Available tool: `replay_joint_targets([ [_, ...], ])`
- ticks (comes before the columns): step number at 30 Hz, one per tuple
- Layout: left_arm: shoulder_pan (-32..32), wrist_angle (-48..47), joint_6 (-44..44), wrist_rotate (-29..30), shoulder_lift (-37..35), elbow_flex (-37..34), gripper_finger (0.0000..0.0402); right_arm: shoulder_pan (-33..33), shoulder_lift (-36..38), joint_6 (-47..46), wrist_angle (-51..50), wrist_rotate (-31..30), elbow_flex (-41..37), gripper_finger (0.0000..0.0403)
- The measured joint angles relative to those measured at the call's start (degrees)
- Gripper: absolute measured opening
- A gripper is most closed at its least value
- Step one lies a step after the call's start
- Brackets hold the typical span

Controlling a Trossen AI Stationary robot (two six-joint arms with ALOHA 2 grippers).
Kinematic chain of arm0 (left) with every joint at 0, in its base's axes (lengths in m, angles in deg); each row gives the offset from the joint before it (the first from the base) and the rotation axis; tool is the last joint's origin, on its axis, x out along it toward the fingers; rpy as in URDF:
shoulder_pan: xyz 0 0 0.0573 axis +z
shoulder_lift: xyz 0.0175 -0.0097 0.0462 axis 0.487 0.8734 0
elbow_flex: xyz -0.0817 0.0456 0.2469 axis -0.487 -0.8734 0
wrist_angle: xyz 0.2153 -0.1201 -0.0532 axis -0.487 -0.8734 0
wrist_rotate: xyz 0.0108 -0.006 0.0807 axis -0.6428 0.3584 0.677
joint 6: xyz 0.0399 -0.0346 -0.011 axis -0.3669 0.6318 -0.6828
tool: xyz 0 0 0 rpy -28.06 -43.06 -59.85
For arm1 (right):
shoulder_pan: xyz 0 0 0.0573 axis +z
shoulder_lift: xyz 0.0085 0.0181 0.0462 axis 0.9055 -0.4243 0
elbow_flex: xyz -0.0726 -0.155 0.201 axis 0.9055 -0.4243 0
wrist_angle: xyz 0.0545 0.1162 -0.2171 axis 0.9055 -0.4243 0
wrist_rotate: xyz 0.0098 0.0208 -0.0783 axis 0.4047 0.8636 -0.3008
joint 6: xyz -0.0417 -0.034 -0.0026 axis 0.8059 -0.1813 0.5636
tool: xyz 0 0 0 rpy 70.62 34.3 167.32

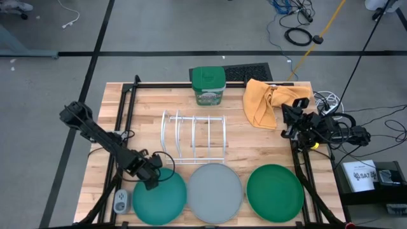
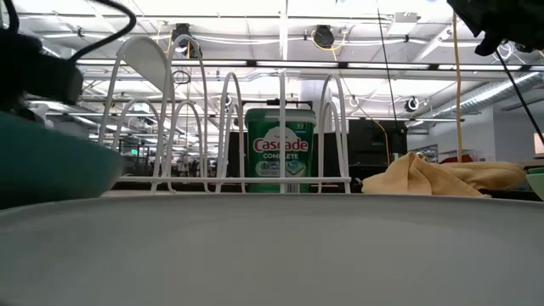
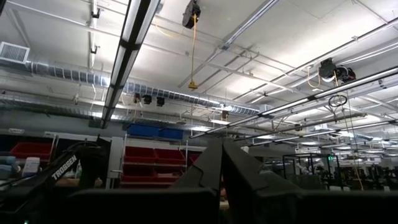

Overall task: Sort dishes
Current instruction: Put the green plate into the dish rack

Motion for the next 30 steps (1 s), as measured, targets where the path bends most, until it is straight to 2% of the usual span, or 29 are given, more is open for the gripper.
replay_joint_targets([
  [3, 0.0, 0.07, 0.07, -0.08, -0.1, 0.01, 0.0012, 0.0, 0.0, 0.0, -0.43, 0.0, 0.0, 0.0009],
  [17, 0.0, -2.93, -2.87, 0.7, 0.28, 3.63, 0.0003, 0.0, 0.0, 0.0, -0.86, 0.0, 0.0, 0.0009],
  [30, 0.0, -28.11, -3.06, 1.87, 0.17, 17.65, 0.0001, -0.01, 0.0, -0.44, -0.89, 0.0, 0.0, 0.0009],
])
